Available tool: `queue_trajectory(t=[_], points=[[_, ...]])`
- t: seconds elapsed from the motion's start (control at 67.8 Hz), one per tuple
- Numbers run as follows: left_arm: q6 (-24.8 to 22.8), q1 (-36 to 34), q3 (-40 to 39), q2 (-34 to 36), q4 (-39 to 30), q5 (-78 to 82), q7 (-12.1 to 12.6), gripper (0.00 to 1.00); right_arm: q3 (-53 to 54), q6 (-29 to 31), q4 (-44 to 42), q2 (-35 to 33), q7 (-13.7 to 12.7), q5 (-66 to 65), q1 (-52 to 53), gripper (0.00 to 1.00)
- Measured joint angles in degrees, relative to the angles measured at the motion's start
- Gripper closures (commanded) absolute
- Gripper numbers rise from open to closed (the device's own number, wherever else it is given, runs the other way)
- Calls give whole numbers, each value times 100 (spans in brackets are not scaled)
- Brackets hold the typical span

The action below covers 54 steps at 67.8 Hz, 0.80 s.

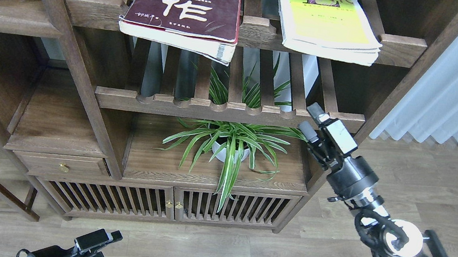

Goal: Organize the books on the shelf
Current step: 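Raise the right gripper to the yellow-green book on the top shelf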

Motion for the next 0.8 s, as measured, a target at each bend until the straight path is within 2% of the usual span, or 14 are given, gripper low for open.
queue_trajectory(t=[0.413,0.796], points=[[0,119,-3,44,250,-9,-10,0,151,-726,465,-58,0,4,285,1],[-1,174,-17,66,340,-37,-48,0,152,-1623,502,-66,0,-13,1297,1]])
